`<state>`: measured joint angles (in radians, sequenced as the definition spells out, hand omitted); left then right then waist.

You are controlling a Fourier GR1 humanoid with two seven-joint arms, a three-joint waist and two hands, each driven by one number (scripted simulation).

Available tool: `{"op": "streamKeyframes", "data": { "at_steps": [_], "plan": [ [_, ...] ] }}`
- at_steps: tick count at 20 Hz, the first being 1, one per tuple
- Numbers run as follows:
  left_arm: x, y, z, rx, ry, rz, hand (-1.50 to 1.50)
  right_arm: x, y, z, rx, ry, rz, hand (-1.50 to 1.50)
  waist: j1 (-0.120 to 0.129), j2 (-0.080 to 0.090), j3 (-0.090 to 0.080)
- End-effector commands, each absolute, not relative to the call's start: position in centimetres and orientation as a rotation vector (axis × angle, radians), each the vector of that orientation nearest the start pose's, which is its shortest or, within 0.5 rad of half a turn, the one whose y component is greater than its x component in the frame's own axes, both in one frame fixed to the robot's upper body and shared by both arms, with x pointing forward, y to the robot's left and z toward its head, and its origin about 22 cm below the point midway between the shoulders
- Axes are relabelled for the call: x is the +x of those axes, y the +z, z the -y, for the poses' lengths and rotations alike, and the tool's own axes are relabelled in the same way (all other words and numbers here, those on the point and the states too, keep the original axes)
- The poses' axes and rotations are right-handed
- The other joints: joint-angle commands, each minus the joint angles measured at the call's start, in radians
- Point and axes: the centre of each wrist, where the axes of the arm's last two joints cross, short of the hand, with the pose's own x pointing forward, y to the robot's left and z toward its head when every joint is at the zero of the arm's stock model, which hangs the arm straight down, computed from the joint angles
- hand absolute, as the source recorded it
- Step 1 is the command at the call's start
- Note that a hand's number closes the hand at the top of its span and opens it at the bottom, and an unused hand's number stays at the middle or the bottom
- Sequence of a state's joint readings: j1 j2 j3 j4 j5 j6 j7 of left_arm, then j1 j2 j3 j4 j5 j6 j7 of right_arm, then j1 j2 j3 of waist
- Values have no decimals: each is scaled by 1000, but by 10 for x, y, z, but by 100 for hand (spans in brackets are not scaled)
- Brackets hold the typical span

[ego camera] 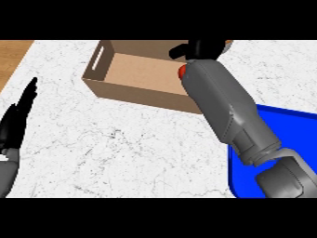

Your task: Pick the tomato from the tray and place it in the cardboard box

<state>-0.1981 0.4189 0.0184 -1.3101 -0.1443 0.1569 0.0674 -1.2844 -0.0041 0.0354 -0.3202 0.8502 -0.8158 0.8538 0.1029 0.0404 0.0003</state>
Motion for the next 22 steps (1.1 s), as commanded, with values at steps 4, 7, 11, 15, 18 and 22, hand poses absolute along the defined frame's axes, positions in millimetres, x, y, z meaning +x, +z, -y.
{"op": "streamKeyframes", "data": {
  "at_steps": [4,7,11,15,18,22],
  "plan": [
    [284,25,-321,590,-284,1433,0,455,139,63,-1149,-147,1428,-150,-12,-12,1],
    [281,19,-341,605,-256,1407,0,449,124,64,-1134,-274,1489,-150,-32,-18,0],
    [288,19,-331,595,-242,1395,0,446,118,67,-1115,-331,1529,-150,-45,-24,0],
    [258,-3,-355,627,-226,1354,0,438,117,67,-1058,-361,1566,-150,-80,-41,-1],
    [263,24,-359,650,-217,1353,0,429,100,70,-1061,-378,1520,-150,-105,-57,0],
    [259,7,-361,678,-186,1334,0,406,77,80,-1032,-366,1503,-150,-142,-62,-1]
  ]
}}
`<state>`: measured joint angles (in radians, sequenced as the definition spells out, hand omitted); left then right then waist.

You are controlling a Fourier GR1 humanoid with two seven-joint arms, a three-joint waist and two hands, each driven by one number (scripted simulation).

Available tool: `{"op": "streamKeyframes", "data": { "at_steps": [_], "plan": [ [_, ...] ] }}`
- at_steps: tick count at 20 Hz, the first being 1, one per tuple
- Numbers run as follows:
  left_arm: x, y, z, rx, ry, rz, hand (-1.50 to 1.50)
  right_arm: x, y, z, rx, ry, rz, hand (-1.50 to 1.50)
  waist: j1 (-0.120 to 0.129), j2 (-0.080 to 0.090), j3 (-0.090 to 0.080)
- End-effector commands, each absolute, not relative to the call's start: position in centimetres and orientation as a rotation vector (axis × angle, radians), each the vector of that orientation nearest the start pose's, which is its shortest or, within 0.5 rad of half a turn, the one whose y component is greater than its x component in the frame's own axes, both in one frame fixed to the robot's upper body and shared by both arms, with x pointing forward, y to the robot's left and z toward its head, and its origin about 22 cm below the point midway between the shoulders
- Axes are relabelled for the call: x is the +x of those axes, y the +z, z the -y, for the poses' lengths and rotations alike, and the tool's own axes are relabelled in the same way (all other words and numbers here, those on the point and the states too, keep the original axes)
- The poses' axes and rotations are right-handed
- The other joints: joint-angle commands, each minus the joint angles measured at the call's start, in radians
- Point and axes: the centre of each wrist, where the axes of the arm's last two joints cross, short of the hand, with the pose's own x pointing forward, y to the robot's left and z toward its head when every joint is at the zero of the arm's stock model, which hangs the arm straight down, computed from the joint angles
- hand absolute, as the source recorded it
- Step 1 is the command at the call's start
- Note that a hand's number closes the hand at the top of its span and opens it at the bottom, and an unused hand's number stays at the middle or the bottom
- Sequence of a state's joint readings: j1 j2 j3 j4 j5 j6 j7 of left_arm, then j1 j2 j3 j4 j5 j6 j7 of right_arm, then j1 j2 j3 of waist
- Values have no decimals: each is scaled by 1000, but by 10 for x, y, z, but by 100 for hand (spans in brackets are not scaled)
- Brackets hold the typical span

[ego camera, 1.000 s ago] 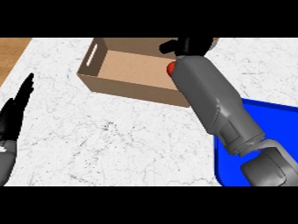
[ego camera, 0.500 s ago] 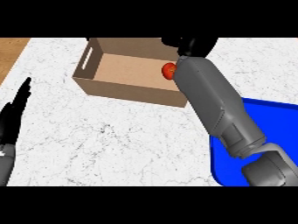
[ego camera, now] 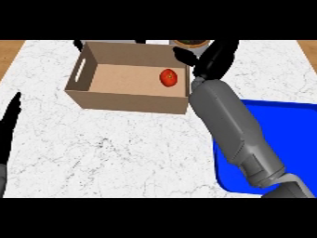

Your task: Pick the tomato from the tray and place it in the cardboard box

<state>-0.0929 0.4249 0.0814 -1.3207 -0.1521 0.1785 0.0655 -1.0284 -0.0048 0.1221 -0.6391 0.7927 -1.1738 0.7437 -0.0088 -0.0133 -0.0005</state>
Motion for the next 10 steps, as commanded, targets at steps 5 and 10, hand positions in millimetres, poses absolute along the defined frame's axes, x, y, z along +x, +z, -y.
{"op": "streamKeyframes", "data": {
  "at_steps": [5,10],
  "plan": [
    [241,7,-380,701,-171,1306,0,369,54,94,-1012,-303,1511,-150,-70,-22,-1],
    [242,9,-380,710,-173,1307,0,319,42,113,-973,-211,1464,-150,-61,-13,0]
  ]
}}
